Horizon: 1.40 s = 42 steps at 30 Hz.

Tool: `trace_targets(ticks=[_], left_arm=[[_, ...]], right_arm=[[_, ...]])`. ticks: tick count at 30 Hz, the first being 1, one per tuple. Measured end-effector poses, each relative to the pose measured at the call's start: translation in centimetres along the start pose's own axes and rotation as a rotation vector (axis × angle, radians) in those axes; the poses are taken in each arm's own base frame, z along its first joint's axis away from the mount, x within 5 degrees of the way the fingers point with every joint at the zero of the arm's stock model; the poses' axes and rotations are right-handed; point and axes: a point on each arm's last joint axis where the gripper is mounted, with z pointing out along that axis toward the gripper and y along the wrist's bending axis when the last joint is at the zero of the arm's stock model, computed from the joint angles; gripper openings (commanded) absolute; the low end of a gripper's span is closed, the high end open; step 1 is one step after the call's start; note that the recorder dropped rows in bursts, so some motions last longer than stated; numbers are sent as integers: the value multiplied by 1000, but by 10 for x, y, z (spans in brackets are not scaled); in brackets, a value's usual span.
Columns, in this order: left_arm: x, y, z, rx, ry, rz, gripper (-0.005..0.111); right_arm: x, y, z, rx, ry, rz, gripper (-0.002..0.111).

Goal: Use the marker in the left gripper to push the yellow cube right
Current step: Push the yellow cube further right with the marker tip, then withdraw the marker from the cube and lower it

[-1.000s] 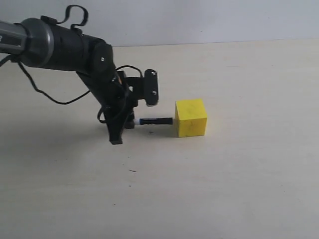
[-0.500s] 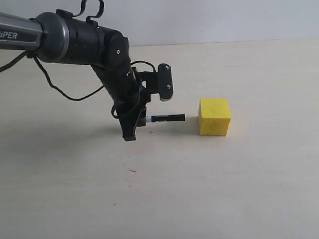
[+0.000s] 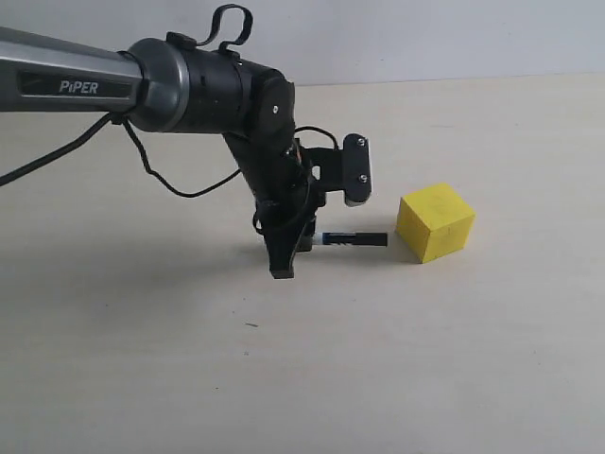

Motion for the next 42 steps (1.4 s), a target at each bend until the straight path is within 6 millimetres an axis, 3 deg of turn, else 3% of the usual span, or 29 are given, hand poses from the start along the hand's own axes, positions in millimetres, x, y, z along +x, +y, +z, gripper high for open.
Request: trace_targets(ticks=[4,8,12,24,30,34,42], left_arm=[[10,6,3,-1,9,-53,0],[-11,12,2,-125,-99,-49,0],[-22,10,-2,-120,-128,-52,0],[-17,2,8,-38,-78,-61,0],[-37,-3,24,-72,-114,-25,0],[-51,-9,24,-69,-124,8,0],[-32,-2,23,-53,-14,-52,0]], right_arm=[[0,0,0,0,0,0,0],[0,0,0,0,0,0,0],[0,0,0,0,0,0,0],[0,0,0,0,0,0,0],[0,0,0,0,0,0,0],[0,0,0,0,0,0,0],[0,0,0,0,0,0,0]])
